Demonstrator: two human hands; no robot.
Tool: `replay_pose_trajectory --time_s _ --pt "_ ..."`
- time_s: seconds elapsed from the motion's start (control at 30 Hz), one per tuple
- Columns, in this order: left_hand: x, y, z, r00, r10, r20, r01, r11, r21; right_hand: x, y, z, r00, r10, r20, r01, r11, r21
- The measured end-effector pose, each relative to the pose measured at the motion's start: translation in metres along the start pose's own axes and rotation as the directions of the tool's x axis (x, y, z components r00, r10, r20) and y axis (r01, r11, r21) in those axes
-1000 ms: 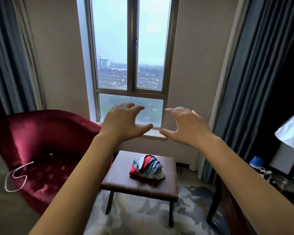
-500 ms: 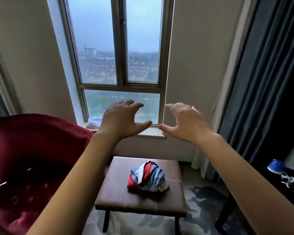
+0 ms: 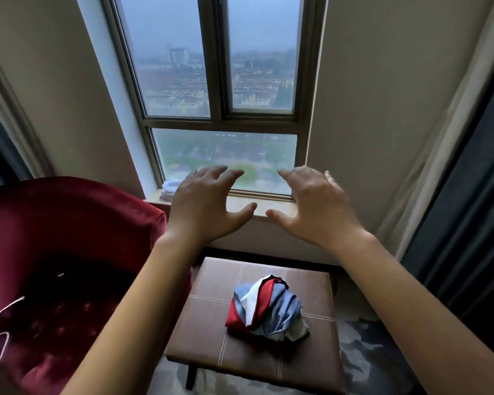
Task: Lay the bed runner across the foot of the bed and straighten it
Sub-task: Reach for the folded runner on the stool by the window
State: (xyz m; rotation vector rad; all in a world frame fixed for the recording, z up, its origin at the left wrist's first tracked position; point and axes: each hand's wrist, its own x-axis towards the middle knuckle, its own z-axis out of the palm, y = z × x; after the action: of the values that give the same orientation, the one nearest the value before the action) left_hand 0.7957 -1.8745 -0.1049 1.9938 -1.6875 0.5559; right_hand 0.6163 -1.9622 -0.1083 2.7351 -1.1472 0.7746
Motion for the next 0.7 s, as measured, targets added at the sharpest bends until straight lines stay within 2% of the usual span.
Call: replay_pose_trajectory --time_s 0.07,0.33,0.7 --pt "0.008 -0.004 0.023 1.0 -0.027 -0.013 0.026 1.0 -0.013 0.015 0.013 0.022 1.0 -0.005 -0.004 0.005 1.0 -0.017" --pt "0.033 -0.036 0.123 0.995 -0.061 0.075 0.065 0.996 -0.062 0.05 0.047 0.116 0.997 0.017 0.072 -0.019 1.0 0.024" --pt "0.042 -0.082 0.264 0.979 0.021 0.202 0.014 0.985 -0.172 0.064 0.075 0.25 0.976 0.149 0.161 -0.157 0.987 0.036"
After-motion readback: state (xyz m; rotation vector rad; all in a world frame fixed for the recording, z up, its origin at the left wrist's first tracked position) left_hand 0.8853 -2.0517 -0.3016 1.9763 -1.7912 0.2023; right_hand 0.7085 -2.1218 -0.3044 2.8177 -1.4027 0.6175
